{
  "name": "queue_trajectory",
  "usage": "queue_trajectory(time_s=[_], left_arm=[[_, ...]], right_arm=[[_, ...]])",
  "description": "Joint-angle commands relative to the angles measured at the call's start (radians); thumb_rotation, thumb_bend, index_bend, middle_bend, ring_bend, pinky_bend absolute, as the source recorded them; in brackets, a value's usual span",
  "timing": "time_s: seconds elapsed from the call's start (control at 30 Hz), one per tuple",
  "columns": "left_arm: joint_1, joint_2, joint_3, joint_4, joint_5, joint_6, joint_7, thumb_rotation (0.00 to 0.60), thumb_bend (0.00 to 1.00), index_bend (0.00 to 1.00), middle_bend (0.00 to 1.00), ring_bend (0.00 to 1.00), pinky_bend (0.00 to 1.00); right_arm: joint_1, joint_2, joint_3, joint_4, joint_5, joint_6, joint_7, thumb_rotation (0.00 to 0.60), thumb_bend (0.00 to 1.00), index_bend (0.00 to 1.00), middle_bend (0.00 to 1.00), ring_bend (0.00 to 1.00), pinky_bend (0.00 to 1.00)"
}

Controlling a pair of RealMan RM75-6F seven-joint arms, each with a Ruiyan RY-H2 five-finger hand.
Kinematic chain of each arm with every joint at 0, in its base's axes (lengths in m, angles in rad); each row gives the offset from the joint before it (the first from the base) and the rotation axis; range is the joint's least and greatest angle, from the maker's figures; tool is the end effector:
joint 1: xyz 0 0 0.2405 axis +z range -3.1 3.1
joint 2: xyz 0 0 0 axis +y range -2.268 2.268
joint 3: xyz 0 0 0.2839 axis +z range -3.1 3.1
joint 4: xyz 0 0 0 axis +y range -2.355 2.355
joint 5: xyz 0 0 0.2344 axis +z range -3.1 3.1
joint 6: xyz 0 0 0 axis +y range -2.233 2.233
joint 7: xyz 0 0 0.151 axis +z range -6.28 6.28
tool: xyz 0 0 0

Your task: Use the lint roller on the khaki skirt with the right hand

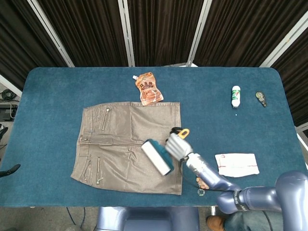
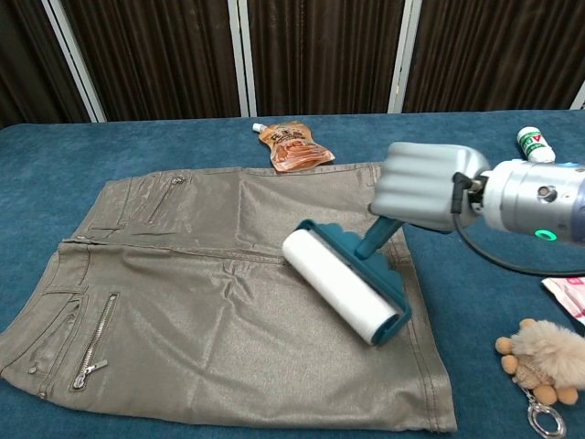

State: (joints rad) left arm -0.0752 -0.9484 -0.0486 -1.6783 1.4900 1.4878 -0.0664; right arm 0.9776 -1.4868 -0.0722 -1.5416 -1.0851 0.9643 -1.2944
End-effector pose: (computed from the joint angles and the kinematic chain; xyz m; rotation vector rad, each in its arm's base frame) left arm -0.3452 0.1883 0.2032 -1.3769 -0.8779 -0.8734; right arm -0.1392 -0.3611 -0.0546 2.1745 0.3102 0.2878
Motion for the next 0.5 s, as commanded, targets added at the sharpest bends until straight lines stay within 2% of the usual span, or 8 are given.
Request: queue_trajectory(time_s=[0.03, 0.23, 0.4, 0.5], left_arm=[[-0.002, -0.002, 0.001, -0.004, 0.004, -0.002, 0.007, 0.600, 0.00, 0.00, 0.00, 0.00, 0.00], [-0.005, -0.005, 0.004, -0.011, 0.010, -0.004, 0.019, 0.600, 0.00, 0.00, 0.00, 0.00, 0.00], [-0.007, -0.005, 0.001, -0.012, 0.006, -0.007, 0.017, 0.600, 0.00, 0.00, 0.00, 0.00, 0.00], [-0.007, -0.004, 0.001, -0.010, 0.004, -0.007, 0.015, 0.600, 0.00, 0.00, 0.00, 0.00, 0.00]], right_arm=[[-0.036, 0.034, -0.032, 0.054, -0.021, 0.004, 0.055, 0.600, 0.83, 0.47, 0.53, 0.46, 0.44], [-0.056, 0.040, -0.033, 0.078, -0.035, 0.001, 0.106, 0.600, 0.83, 0.47, 0.53, 0.45, 0.44], [-0.052, 0.029, -0.016, 0.046, -0.047, -0.005, 0.121, 0.600, 0.83, 0.47, 0.53, 0.45, 0.44], [-0.034, 0.011, -0.009, 0.014, -0.059, -0.014, 0.087, 0.600, 0.83, 0.47, 0.53, 0.45, 0.44]])
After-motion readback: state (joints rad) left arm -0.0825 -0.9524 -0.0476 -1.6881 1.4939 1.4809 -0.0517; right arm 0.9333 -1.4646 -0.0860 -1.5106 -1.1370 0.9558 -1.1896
